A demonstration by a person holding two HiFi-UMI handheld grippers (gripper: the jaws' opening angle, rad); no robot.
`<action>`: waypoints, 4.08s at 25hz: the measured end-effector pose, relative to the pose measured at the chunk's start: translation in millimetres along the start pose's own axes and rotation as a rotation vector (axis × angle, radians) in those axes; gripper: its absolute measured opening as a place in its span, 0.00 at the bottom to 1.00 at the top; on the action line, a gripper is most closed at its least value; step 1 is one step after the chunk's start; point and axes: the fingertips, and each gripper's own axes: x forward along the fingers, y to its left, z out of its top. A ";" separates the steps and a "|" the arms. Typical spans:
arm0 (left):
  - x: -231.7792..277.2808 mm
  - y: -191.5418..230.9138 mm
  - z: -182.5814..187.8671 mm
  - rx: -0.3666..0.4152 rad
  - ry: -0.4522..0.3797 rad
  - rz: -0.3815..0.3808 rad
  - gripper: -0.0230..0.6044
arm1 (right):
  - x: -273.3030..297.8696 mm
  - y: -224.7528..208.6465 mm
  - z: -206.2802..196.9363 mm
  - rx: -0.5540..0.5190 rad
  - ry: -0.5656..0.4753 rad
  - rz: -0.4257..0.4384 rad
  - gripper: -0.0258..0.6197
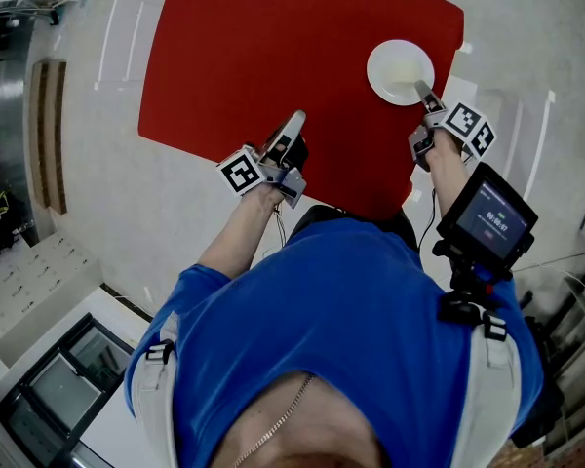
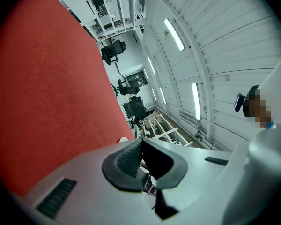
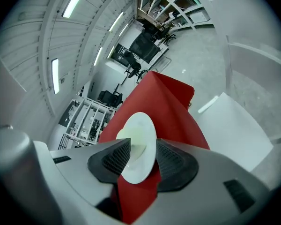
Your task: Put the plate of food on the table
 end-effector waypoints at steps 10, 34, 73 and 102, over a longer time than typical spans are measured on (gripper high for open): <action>3.7 2.8 0.7 0.001 0.008 -0.001 0.05 | -3.5 -2.7 4.6 -0.019 -0.024 -0.011 0.26; 1.2 3.7 0.4 0.023 0.022 -0.044 0.05 | -36.6 33.1 -5.2 -0.077 -0.127 0.129 0.11; -27.9 -22.3 -54.1 0.105 0.094 -0.125 0.05 | -148.4 83.5 -114.3 -0.364 -0.180 0.258 0.04; -7.1 -60.1 -120.6 0.231 0.136 -0.116 0.05 | -201.6 50.6 -118.6 -0.440 -0.175 0.275 0.04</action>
